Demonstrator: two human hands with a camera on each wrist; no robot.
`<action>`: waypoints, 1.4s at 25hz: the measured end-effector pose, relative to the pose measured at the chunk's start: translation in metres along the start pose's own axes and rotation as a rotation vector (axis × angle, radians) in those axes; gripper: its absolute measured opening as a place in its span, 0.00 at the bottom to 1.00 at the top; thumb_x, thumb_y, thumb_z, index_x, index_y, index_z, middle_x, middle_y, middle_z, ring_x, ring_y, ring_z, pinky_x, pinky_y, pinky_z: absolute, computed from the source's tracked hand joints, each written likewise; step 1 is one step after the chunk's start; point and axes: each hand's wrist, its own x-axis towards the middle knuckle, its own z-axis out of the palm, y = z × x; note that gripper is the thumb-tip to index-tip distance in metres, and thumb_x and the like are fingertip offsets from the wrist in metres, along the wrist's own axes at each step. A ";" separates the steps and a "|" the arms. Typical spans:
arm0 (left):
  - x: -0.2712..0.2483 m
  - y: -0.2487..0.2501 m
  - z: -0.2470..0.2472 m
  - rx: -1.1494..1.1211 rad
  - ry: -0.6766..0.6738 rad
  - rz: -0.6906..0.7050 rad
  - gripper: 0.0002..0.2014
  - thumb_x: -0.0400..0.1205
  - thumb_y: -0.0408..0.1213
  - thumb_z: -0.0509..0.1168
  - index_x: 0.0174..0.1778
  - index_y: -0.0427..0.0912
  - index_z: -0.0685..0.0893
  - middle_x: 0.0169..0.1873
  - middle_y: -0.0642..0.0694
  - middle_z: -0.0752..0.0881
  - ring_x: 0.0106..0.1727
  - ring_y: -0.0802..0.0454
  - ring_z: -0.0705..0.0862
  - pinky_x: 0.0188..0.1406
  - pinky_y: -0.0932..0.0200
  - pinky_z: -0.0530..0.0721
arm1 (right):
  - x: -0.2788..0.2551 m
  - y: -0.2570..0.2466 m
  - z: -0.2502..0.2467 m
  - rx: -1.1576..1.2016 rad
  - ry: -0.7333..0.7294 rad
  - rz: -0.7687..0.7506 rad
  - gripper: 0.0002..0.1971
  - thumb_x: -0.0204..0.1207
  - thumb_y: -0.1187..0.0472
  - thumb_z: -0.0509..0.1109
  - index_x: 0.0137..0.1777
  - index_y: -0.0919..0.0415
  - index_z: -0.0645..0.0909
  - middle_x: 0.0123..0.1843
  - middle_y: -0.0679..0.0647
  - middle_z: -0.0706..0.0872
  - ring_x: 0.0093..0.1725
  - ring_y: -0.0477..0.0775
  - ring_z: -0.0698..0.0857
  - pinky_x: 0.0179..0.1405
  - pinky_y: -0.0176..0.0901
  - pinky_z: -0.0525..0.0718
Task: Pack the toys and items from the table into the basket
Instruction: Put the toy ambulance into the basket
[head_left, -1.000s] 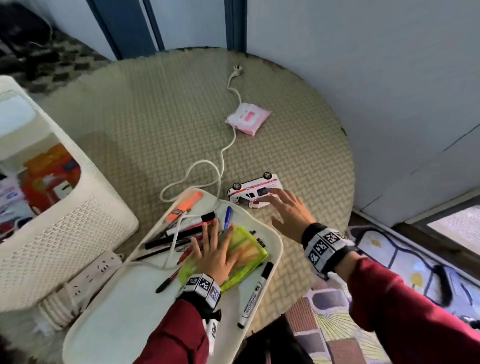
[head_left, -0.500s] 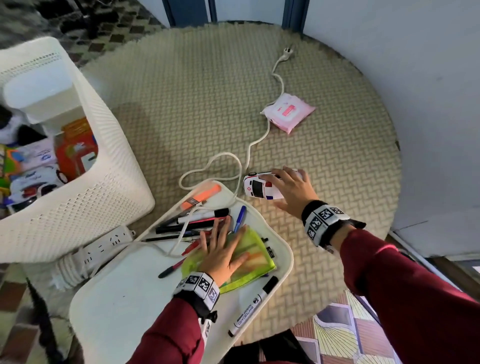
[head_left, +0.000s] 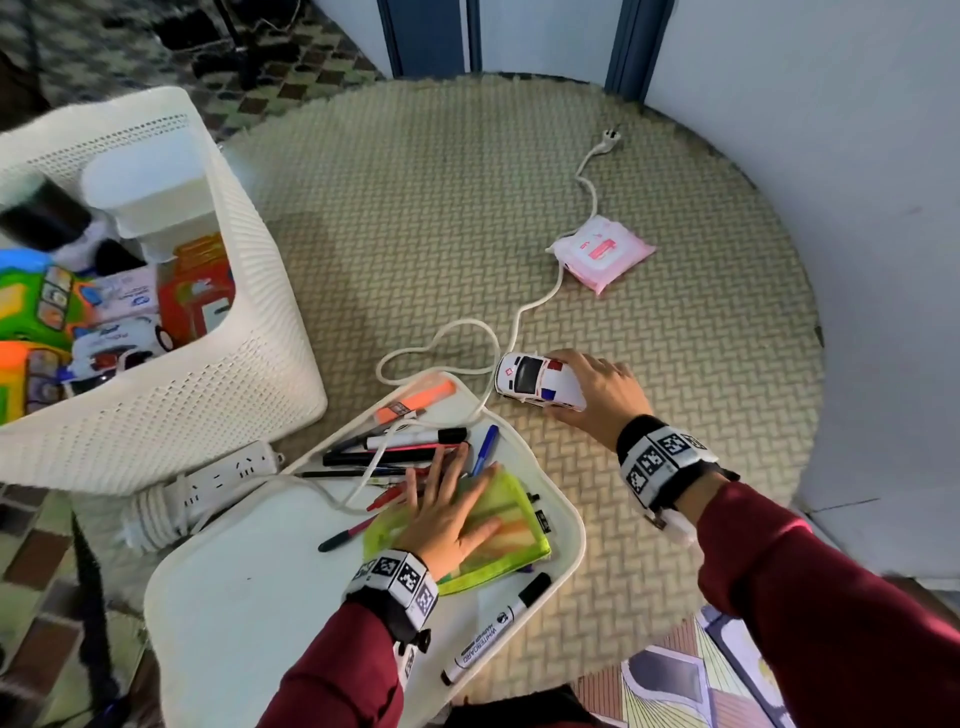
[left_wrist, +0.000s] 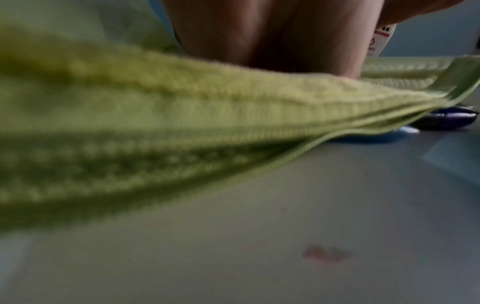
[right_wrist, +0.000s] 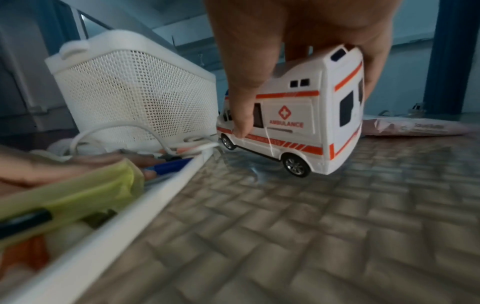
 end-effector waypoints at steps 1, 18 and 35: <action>-0.001 0.003 -0.003 -0.037 0.000 -0.005 0.34 0.73 0.76 0.37 0.74 0.78 0.33 0.80 0.55 0.31 0.78 0.53 0.22 0.64 0.49 0.09 | -0.004 -0.005 -0.003 0.034 0.014 0.007 0.33 0.71 0.46 0.74 0.74 0.52 0.67 0.66 0.53 0.82 0.61 0.60 0.81 0.60 0.48 0.70; -0.074 -0.045 -0.132 -0.605 0.846 0.021 0.21 0.79 0.47 0.59 0.62 0.38 0.82 0.59 0.50 0.83 0.63 0.60 0.77 0.67 0.67 0.73 | -0.060 -0.155 -0.019 0.280 0.236 0.117 0.34 0.68 0.38 0.73 0.71 0.53 0.71 0.56 0.61 0.88 0.54 0.68 0.85 0.50 0.54 0.81; -0.194 -0.185 -0.220 -0.527 1.149 0.128 0.17 0.81 0.41 0.60 0.59 0.34 0.84 0.58 0.49 0.84 0.61 0.58 0.80 0.64 0.68 0.75 | -0.095 -0.357 -0.005 0.618 0.530 -0.012 0.30 0.66 0.46 0.77 0.66 0.55 0.77 0.48 0.47 0.87 0.49 0.51 0.87 0.48 0.36 0.78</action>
